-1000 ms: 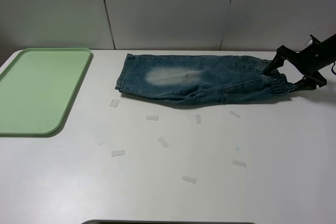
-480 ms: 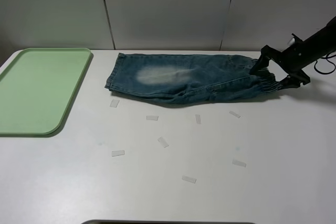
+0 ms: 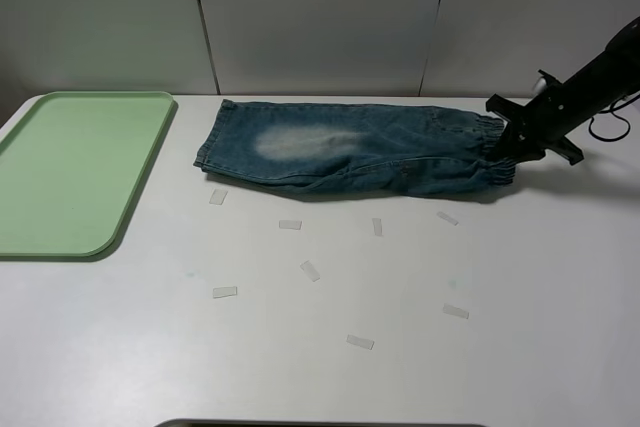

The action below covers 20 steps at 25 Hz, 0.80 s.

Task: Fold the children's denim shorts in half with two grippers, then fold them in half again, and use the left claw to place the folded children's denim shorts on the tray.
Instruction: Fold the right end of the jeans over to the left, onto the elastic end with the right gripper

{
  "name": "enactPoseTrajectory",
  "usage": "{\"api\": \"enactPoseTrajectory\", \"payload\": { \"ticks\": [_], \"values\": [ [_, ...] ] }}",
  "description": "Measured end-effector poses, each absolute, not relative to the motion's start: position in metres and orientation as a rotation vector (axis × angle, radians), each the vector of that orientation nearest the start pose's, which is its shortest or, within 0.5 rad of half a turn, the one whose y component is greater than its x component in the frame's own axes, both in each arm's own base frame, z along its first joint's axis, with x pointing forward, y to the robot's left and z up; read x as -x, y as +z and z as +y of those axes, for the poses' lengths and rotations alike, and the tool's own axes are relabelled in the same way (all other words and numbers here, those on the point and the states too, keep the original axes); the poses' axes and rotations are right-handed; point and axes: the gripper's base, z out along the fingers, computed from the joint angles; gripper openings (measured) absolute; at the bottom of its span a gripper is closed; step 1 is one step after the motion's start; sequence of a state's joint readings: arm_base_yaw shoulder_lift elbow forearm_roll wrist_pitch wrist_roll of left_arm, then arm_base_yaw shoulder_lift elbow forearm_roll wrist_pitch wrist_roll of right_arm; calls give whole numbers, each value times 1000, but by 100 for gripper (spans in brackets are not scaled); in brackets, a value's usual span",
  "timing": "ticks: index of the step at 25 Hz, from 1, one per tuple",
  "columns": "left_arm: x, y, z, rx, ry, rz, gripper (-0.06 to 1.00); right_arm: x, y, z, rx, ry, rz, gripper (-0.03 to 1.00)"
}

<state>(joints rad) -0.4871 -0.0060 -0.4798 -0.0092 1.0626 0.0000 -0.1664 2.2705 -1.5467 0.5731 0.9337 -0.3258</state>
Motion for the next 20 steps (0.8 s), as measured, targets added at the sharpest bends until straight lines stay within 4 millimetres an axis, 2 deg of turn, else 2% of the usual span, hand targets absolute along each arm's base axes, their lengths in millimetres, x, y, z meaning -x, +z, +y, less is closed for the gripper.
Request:
{"api": "enactPoseTrajectory", "payload": {
  "ticks": [4, 7, 8, 9, 11, 12, 16, 18, 20],
  "values": [
    [4, 271, 1, -501, -311, 2014, 79, -429, 101, -35, -269, 630, 2994, 7],
    [4, 271, 1, -501, -311, 2014, 79, -425, 109, -39, -242, 489, 3055, 7],
    [4, 271, 1, -501, -311, 2014, 79, -421, 115, -47, -229, 320, 3092, 7],
    [4, 271, 1, -501, -311, 2014, 79, -421, 115, -47, -229, 320, 3092, 7],
    [4, 271, 1, -501, -311, 2014, 79, -418, 125, -58, -280, 120, 3098, 7],
    [4, 271, 1, -501, -311, 2014, 79, -416, 137, -72, -312, -125, 3077, 7],
    [4, 271, 1, -501, -311, 2014, 79, -410, 160, -99, -398, -567, 2982, 7],
    [4, 271, 1, -501, -311, 2014, 79, -407, 169, -106, -428, -683, 2948, 7],
    [4, 271, 1, -501, -311, 2014, 79, -406, 177, -104, -432, -727, 2934, 7]
  ]
}}
